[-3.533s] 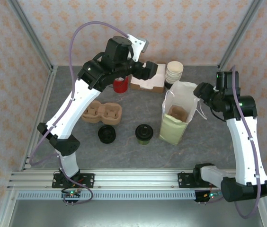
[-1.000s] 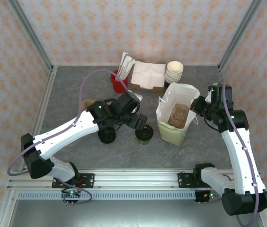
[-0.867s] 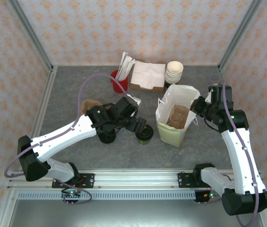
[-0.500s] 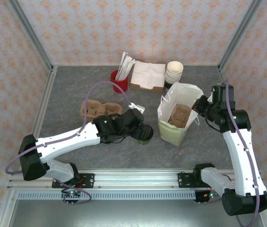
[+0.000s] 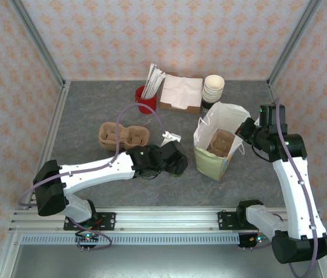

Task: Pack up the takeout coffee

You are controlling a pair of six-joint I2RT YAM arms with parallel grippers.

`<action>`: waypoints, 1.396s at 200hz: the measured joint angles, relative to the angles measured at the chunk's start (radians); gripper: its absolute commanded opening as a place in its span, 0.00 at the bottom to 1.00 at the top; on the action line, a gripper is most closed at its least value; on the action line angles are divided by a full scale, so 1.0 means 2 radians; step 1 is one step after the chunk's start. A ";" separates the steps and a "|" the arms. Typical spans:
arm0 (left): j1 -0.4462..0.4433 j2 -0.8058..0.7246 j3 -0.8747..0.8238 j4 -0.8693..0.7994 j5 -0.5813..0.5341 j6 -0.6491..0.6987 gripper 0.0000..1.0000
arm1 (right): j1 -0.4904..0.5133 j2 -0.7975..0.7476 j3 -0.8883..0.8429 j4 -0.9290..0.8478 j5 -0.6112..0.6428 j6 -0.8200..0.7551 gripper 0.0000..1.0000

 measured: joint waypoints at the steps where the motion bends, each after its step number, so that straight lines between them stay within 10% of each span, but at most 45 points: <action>1: 0.000 0.000 0.000 0.000 0.000 -0.001 0.94 | 0.000 0.001 0.000 0.000 0.000 0.000 0.00; 279: -0.022 0.079 0.036 -0.017 -0.019 -0.022 0.78 | 0.000 0.001 0.006 0.000 0.022 0.000 0.00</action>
